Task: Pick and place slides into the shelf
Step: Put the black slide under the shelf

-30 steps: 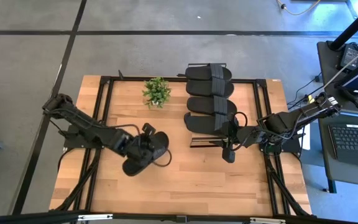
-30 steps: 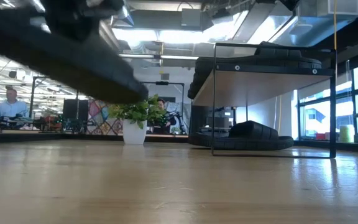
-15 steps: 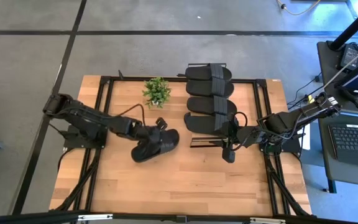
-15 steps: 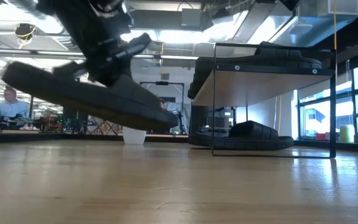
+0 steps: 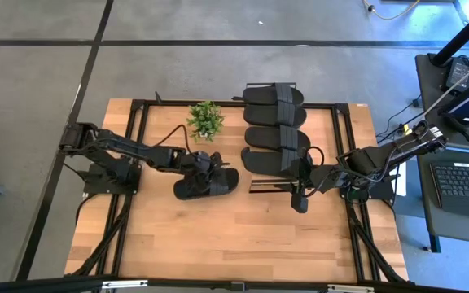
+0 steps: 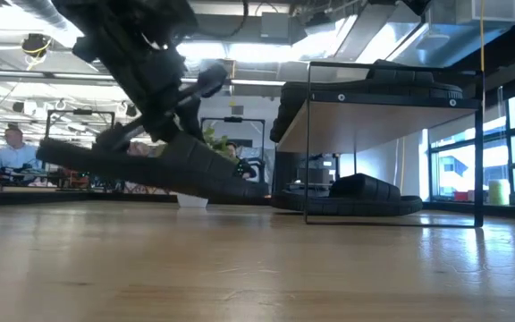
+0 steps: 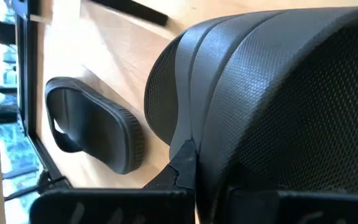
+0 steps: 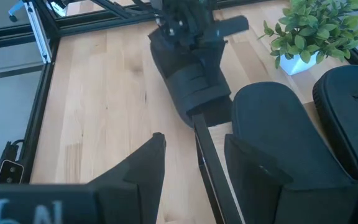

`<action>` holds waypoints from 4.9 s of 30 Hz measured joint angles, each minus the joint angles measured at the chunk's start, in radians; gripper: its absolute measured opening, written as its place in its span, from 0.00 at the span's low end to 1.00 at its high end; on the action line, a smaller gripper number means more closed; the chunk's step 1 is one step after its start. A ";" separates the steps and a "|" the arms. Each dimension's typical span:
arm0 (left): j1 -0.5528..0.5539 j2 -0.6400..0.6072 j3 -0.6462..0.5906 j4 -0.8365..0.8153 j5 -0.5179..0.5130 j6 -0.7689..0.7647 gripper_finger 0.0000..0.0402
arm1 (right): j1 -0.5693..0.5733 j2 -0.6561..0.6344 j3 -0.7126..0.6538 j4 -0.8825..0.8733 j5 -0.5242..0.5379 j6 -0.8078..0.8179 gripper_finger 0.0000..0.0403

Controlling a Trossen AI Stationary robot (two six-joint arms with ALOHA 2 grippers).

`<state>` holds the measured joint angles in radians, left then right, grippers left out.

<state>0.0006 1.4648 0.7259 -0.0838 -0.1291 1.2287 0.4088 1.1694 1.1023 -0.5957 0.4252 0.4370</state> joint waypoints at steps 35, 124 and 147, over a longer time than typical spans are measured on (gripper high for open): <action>0.017 0.144 -0.004 0.206 -0.060 0.058 0.33 | 0.000 0.000 0.000 0.002 0.000 0.007 0.41; -0.007 0.149 0.096 -0.629 0.123 -1.781 0.48 | 0.000 0.000 0.000 -0.004 -0.030 0.053 0.41; -0.005 0.150 0.096 -0.550 0.130 -1.716 0.48 | 0.000 0.000 0.000 -0.011 -0.030 0.053 0.41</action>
<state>-0.0040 1.6150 0.8219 -0.6336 0.0010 -0.4872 0.4088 1.1694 1.1023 -0.6071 0.3954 0.4896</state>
